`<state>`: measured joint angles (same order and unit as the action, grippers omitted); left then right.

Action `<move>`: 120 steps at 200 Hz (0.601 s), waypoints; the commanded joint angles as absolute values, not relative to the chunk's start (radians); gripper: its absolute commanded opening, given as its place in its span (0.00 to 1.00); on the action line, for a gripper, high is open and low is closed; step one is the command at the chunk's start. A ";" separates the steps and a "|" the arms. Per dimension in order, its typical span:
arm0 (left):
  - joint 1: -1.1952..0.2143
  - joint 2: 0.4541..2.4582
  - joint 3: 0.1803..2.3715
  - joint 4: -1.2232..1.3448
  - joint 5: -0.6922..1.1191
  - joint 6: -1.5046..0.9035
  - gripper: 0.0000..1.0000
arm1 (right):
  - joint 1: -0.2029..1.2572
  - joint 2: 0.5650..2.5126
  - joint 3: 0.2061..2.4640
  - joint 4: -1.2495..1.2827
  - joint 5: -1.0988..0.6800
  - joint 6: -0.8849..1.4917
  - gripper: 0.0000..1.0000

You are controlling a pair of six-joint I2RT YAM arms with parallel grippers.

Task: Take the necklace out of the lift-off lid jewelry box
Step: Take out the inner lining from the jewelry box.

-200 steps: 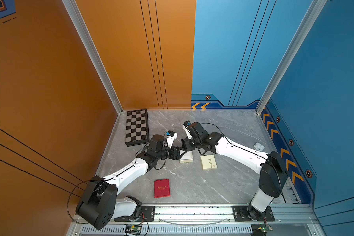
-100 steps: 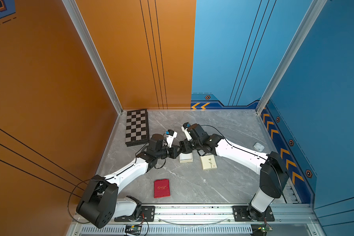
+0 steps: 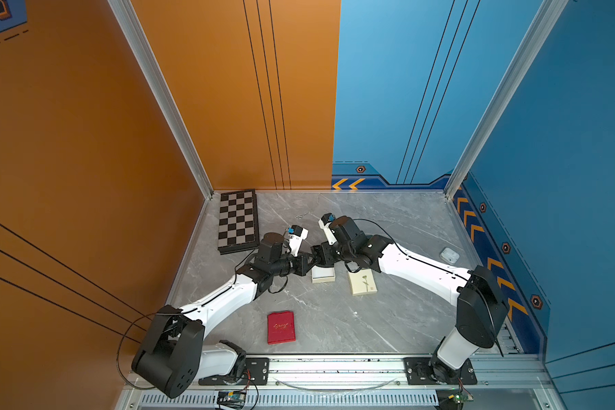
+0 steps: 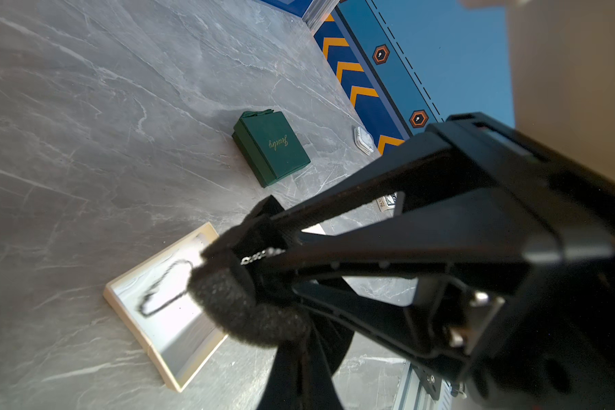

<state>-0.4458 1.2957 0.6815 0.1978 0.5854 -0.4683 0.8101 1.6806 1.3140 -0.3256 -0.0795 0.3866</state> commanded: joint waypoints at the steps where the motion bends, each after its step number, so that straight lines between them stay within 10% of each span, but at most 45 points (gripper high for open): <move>1: -0.436 1.274 0.681 0.225 0.578 -0.455 0.00 | 0.818 1.649 1.284 -0.336 -0.125 0.405 0.24; 120: -0.429 1.255 0.675 0.224 0.566 -0.448 0.00 | 0.819 1.603 1.234 -0.361 -0.141 0.409 0.33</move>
